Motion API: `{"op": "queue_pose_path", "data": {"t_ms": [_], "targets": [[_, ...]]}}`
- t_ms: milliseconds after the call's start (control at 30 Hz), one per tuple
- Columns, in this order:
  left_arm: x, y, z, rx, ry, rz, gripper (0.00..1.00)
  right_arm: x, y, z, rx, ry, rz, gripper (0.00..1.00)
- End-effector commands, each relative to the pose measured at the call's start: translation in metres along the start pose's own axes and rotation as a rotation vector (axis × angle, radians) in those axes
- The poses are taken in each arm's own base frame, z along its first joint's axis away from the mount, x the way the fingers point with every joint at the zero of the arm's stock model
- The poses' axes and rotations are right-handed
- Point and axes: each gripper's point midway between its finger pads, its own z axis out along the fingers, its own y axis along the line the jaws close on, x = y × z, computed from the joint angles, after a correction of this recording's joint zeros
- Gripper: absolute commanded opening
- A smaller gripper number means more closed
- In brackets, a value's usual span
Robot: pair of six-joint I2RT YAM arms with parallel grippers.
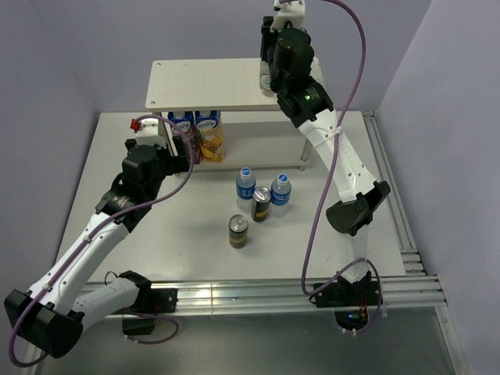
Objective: Place and organize the beverage onto the shelf
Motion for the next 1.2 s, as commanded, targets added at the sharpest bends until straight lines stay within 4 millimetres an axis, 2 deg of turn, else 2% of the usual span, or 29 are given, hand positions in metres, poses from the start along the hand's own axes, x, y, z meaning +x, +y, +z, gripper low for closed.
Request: {"op": "queue_pose_path", "data": {"t_ms": [0, 100, 133, 200, 300, 333, 500, 533, 600, 633, 667, 700, 733, 767, 800, 833, 867, 900, 933, 1000, 1033, 1067, 1100, 1133, 1167], "targets": [[-0.007, -0.003, 0.001, 0.017, -0.025, -0.006, 0.96, -0.051, -0.011, -0.007, 0.015, -0.148, 0.11, 0.02], [-0.009, -0.003, 0.0, 0.017, -0.029, -0.007, 0.96, -0.038, -0.006, -0.004, 0.004, -0.123, 0.101, 0.22], [-0.008, -0.002, 0.0, 0.014, -0.027, -0.006, 0.96, -0.037, -0.006, -0.004, 0.004, -0.12, 0.1, 0.36], [-0.009, -0.002, 0.0, 0.014, -0.03, -0.007, 0.96, -0.031, -0.003, -0.003, -0.002, -0.109, 0.094, 0.48], [-0.01, -0.002, -0.001, 0.011, -0.033, -0.007, 0.97, -0.024, 0.0, -0.004, 0.0, -0.098, 0.089, 0.54], [-0.011, -0.001, -0.001, 0.008, -0.034, -0.007, 0.97, -0.023, 0.001, -0.004, -0.003, -0.098, 0.089, 0.61], [-0.01, 0.002, 0.0, -0.005, -0.035, -0.007, 0.97, -0.018, 0.001, -0.008, 0.008, -0.093, 0.085, 0.74], [-0.011, 0.003, 0.0, -0.008, -0.037, -0.008, 0.97, -0.018, 0.005, -0.011, 0.002, -0.092, 0.085, 0.88], [-0.011, 0.002, -0.001, -0.005, -0.037, -0.006, 0.98, -0.019, 0.003, -0.016, 0.012, -0.09, 0.077, 1.0], [-0.01, 0.003, 0.0, -0.005, -0.035, -0.006, 0.98, -0.021, 0.003, -0.02, 0.01, -0.091, 0.077, 1.0], [-0.01, 0.003, 0.0, -0.007, -0.036, -0.006, 0.98, -0.037, 0.002, -0.032, 0.006, -0.12, 0.099, 1.0], [-0.01, 0.003, -0.001, -0.005, -0.038, -0.007, 0.98, -0.025, 0.006, -0.035, -0.001, -0.101, 0.084, 1.0], [-0.011, 0.003, -0.001, -0.004, -0.039, -0.008, 0.98, -0.024, 0.004, -0.042, 0.0, -0.098, 0.078, 1.0], [-0.011, 0.003, 0.0, -0.005, -0.038, -0.008, 0.98, -0.046, 0.004, -0.056, -0.011, -0.149, 0.109, 1.0], [-0.011, 0.004, 0.0, -0.006, -0.037, -0.008, 0.98, -0.037, 0.006, -0.06, -0.016, -0.134, 0.097, 1.0], [-0.011, 0.004, 0.0, -0.006, -0.037, -0.008, 0.98, -0.038, 0.007, -0.065, -0.021, -0.135, 0.101, 1.0], [-0.01, 0.005, 0.001, -0.008, -0.036, -0.006, 0.98, -0.047, 0.007, -0.075, -0.033, -0.149, 0.118, 1.0], [-0.011, 0.005, 0.0, -0.009, -0.039, -0.005, 0.98, -0.042, 0.008, -0.079, -0.035, -0.139, 0.113, 1.0], [-0.011, 0.005, 0.0, -0.011, -0.039, -0.006, 0.98, -0.048, 0.006, -0.086, -0.04, -0.148, 0.125, 1.0], [-0.01, 0.006, 0.001, -0.013, -0.038, -0.004, 0.98, -0.044, 0.011, -0.096, -0.051, -0.139, 0.123, 1.0], [-0.011, 0.007, 0.001, -0.014, -0.039, -0.004, 0.98, -0.051, 0.008, -0.104, -0.05, -0.148, 0.132, 1.0], [-0.011, 0.008, 0.002, -0.017, -0.04, -0.003, 0.98, -0.045, 0.008, -0.108, -0.04, -0.14, 0.13, 1.0], [-0.01, 0.007, 0.002, -0.014, -0.039, -0.002, 0.98, -0.047, 0.012, -0.116, -0.053, -0.142, 0.136, 1.0], [-0.01, 0.007, 0.002, -0.014, -0.038, 0.0, 0.98, -0.054, 0.007, -0.125, -0.053, -0.153, 0.15, 1.0], [-0.008, 0.008, 0.003, -0.018, -0.033, 0.0, 0.98, -0.047, 0.009, -0.128, -0.058, -0.143, 0.144, 1.0]]}}
